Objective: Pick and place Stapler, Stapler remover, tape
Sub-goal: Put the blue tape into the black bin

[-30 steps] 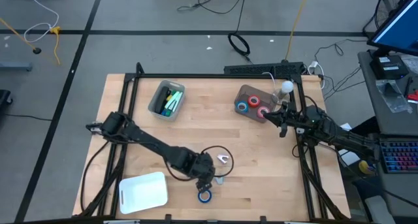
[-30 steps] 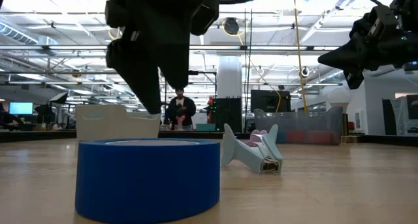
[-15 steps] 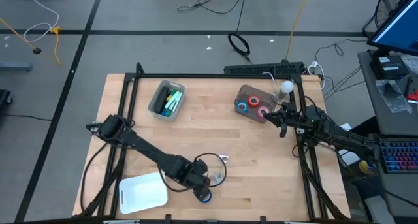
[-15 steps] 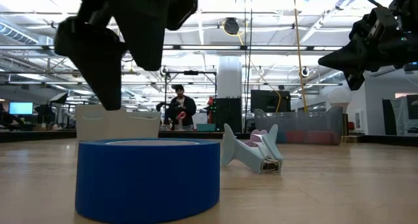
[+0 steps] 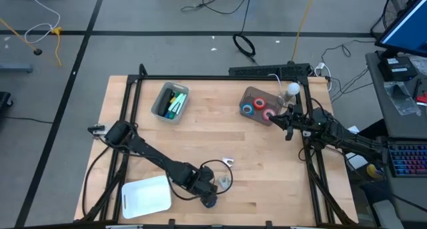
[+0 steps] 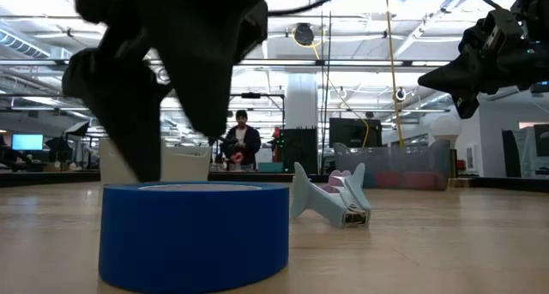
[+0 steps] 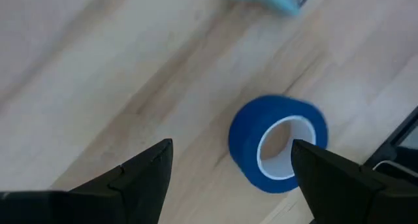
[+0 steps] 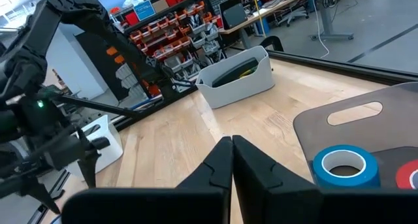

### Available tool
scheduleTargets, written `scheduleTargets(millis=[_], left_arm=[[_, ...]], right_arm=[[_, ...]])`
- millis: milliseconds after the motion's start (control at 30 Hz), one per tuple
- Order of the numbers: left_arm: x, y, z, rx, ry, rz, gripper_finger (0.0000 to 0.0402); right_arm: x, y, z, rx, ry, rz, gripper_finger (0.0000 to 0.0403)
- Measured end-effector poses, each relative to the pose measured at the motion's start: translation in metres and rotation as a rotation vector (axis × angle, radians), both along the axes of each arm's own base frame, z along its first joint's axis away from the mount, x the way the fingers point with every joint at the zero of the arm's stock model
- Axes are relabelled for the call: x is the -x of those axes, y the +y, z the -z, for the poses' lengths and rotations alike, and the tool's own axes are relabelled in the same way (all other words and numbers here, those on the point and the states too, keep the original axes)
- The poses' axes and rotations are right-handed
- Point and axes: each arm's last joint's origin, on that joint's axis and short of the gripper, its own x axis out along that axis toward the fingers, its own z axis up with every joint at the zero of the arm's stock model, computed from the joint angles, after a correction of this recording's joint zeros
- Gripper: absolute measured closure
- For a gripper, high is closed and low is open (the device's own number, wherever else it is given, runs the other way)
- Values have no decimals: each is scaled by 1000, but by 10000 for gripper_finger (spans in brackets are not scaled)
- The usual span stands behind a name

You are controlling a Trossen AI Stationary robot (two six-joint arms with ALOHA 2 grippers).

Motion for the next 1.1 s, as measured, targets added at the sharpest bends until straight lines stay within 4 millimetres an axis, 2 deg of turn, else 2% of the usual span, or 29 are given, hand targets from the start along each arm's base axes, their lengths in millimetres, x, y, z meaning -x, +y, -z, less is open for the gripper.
scheduleTargets(millis=[167,733,1100], left_arm=[[-1,-3,15,52,70,13,91],[-1,-3,16,1,44,-43,91],[-6,-6,35,43,91,-5,92]], right_arm=[[0,0,0,-1,2,0,399],[0,0,0,18,8,-1,399],[0,0,0,25,10,-2,399]])
